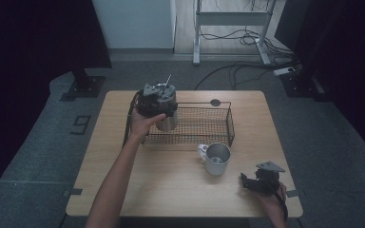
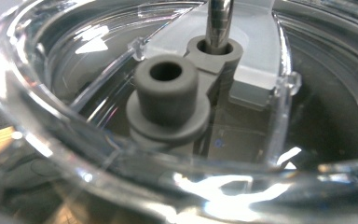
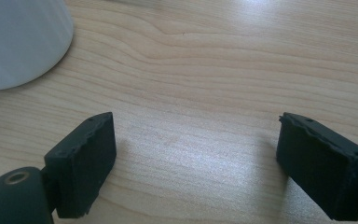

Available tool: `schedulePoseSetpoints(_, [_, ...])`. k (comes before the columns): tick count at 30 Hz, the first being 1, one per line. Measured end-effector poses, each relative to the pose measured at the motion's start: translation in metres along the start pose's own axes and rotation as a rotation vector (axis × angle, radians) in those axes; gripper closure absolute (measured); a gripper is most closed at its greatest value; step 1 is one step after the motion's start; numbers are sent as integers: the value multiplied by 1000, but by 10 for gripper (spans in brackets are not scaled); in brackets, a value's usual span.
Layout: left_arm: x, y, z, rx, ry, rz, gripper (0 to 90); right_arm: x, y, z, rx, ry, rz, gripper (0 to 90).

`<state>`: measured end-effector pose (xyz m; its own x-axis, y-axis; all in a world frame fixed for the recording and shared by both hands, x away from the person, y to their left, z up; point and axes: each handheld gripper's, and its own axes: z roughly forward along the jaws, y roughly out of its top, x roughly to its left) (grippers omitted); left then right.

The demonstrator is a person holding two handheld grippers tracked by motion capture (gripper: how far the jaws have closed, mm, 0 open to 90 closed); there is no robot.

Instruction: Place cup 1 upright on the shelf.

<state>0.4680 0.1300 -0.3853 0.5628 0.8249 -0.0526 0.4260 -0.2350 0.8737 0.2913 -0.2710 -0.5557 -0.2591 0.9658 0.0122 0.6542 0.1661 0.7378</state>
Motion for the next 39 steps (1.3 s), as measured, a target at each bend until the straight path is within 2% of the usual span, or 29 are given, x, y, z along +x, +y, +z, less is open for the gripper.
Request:
schedulePoseSetpoints(8, [-2,1,11,13,4,16,39,0,0,0,0,0,0,117])
schedulePoseSetpoints(23, [0,-2,24,27,12,16,40,0,0,0,-1,0,-1,117])
schedulePoseSetpoints(32, [4,-10,34,43,21,11,40,0,0,0,-2,1,1,118])
schedulePoseSetpoints(39, [8,-20,44,62,26,-11,40,0,0,0,-2,1,2,119])
